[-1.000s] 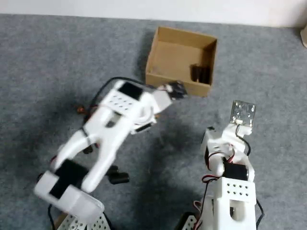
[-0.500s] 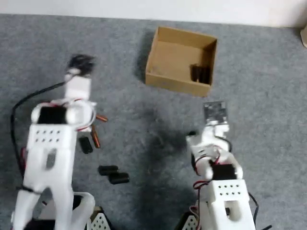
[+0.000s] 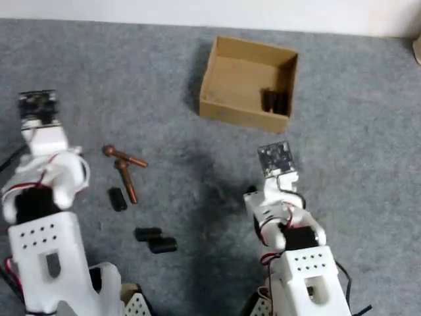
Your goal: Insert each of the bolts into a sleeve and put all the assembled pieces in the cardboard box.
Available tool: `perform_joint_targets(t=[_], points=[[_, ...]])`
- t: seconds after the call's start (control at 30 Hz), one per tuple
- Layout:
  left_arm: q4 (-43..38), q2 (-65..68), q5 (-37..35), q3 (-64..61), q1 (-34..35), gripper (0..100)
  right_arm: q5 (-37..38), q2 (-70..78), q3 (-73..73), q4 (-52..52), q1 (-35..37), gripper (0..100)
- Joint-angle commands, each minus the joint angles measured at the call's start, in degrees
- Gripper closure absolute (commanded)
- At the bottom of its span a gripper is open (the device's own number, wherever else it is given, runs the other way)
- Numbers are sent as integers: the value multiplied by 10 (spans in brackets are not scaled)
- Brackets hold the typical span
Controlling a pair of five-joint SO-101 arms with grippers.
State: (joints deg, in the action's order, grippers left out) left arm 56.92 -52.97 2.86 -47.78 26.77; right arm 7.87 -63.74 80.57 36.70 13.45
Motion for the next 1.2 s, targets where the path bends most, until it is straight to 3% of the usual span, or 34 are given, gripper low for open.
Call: perform_joint_targets(t=[0.0, 0.13, 0.53, 0.67, 0.93, 1.17], points=[[-13, -24, -4, 5, 55, 993, 7, -5, -5, -1, 6, 778], [-13, -25, -3, 5, 82, 993, 8, -5, 0, -3, 21, 778], [-13, -24, 0, -23, 78, 993, 60, -4, 32, -1, 87, 778], [-57, -24, -4, -57, 79, 993, 79, -1, 30, 11, 113, 778], [-84, -21, -17, -76, 78, 993, 81, 71, -97, 114, 311, 778], [-70, -24, -40, -74, 176, 993, 83, 248, -211, 114, 389, 778]])
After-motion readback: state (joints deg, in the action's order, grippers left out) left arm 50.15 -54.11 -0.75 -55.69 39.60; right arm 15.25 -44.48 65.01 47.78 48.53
